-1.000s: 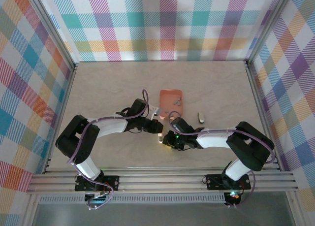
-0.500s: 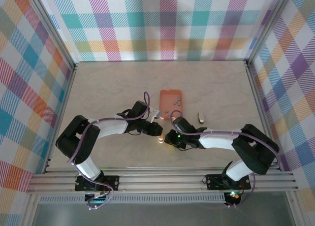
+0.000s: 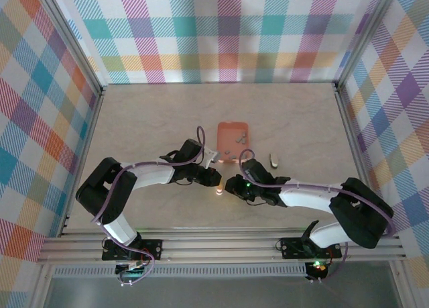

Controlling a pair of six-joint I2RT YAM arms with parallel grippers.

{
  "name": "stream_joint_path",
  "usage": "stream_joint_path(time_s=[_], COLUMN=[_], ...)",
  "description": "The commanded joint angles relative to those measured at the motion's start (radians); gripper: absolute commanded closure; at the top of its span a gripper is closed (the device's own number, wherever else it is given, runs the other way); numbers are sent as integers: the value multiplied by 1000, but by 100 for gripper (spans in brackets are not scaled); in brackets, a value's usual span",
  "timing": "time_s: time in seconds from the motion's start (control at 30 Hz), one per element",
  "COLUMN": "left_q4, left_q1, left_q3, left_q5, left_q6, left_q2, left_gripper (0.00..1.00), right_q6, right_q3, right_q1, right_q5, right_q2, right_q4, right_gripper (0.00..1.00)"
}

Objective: Load the staples into the stapler

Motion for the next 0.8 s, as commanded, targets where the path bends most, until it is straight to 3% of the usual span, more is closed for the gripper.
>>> stream_joint_path(time_s=[0.0, 0.77], left_q4=[-91, -26], left_q1=[-28, -35], left_q3=[-65, -82], left_q5=[-92, -74], left_q6=[36, -6], left_q2=[66, 109], left_gripper=[87, 87], right_q6=[27, 205], right_q3=[-3, -120], right_q1=[-4, -5], right_q5=[-31, -89], right_q2=[31, 112], right_q4=[58, 426], right_gripper=[73, 72])
